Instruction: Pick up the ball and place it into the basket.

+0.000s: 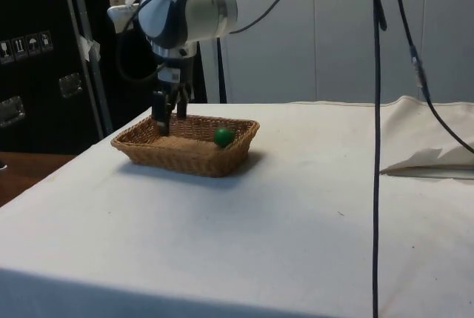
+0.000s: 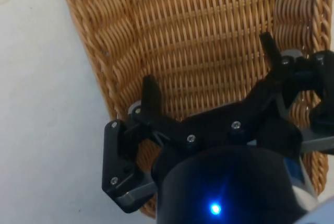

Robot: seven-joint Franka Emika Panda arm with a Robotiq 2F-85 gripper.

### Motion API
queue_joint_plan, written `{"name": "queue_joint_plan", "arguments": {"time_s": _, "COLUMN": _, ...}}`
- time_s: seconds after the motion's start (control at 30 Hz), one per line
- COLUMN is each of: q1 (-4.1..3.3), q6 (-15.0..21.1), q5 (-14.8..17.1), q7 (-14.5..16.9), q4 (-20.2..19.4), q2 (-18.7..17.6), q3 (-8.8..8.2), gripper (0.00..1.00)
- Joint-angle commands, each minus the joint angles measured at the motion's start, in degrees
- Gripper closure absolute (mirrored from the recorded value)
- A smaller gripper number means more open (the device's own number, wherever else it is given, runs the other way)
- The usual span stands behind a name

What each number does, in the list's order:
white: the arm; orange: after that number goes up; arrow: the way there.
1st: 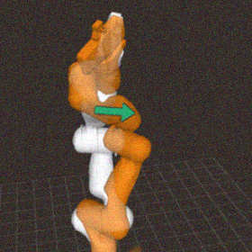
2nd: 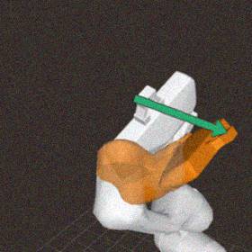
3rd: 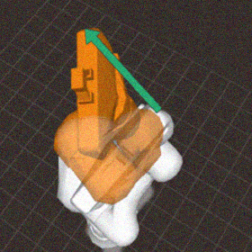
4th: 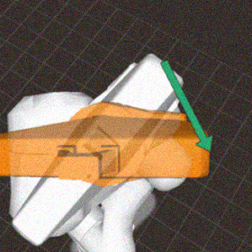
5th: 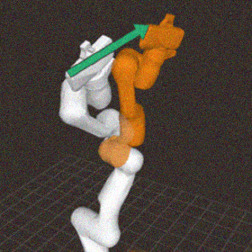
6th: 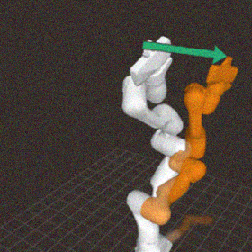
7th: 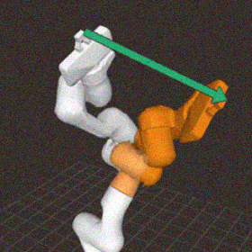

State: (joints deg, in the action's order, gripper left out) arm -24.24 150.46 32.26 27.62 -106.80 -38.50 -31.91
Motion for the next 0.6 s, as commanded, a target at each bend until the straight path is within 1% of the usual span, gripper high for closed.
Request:
{"name": "queue_joint_plan", "arguments": {"time_s": 0.0, "q1": -0.74, "q6": -0.7, "q5": -0.7, "q7": -0.2, "q4": -1.2, "q2": 1.7, "q3": -0.80, "gripper": 0.00}}
{"name": "queue_joint_plan", "arguments": {"time_s": 0.07, "q1": -1.03, "q6": -1.0, "q5": -1.0, "q7": -0.3, "q4": -1.9, "q2": 2.8, "q3": -1.09, "gripper": 0.00}}
{"name": "queue_joint_plan", "arguments": {"time_s": 0.1, "q1": -1.32, "q6": -1.2, "q5": -1.6, "q7": -0.5, "q4": -2.9, "q2": 4.1, "q3": -1.20, "gripper": 0.00}}
{"name": "queue_joint_plan", "arguments": {"time_s": 0.17, "q1": -1.49, "q6": -1.2, "q5": -2.1, "q7": -0.6, "q4": -4.0, "q2": 5.4, "q3": -1.20, "gripper": 0.00}}
{"name": "queue_joint_plan", "arguments": {"time_s": 0.2, "q1": -0.74, "q6": -0.8, "q5": -1.5, "q7": 0.0, "q4": -3.7, "q2": 5.3, "q3": -0.34, "gripper": 0.00}}
{"name": "queue_joint_plan", "arguments": {"time_s": 0.23, "q1": -1.55, "q6": -1.2, "q5": -2.4, "q7": -0.7, "q4": -4.5, "q2": 6.2, "q3": -1.20, "gripper": 0.00}}
{"name": "queue_joint_plan", "arguments": {"time_s": 0.3, "q1": -1.60, "q6": -1.2, "q5": -3.2, "q7": -1.0, "q4": -5.5, "q2": 7.6, "q3": -1.09, "gripper": 0.00}}
{"name": "queue_joint_plan", "arguments": {"time_s": 0.33, "q1": -1.78, "q6": -1.3, "q5": -4.0, "q7": -1.4, "q4": -6.5, "q2": 9.0, "q3": -1.09, "gripper": 0.00}}
{"name": "queue_joint_plan", "arguments": {"time_s": 0.47, "q1": -2.23, "q6": -1.4, "q5": -5.2, "q7": -1.9, "q4": -8.5, "q2": 11.7, "q3": -1.20, "gripper": 0.00}}
{"name": "queue_joint_plan", "arguments": {"time_s": 0.5, "q1": -1.43, "q6": -1.0, "q5": -4.2, "q7": -1.1, "q4": -7.7, "q2": 11.0, "q3": -0.34, "gripper": 0.00}}
{"name": "queue_joint_plan", "arguments": {"time_s": 0.53, "q1": -2.35, "q6": -1.4, "q5": -5.6, "q7": -2.1, "q4": -8.9, "q2": 12.3, "q3": -1.20, "gripper": 0.00}}
{"name": "queue_joint_plan", "arguments": {"time_s": 0.57, "q1": -2.41, "q6": -1.4, "q5": -5.9, "q7": -2.3, "q4": -9.5, "q2": 13.0, "q3": -1.20, "gripper": 0.00}}
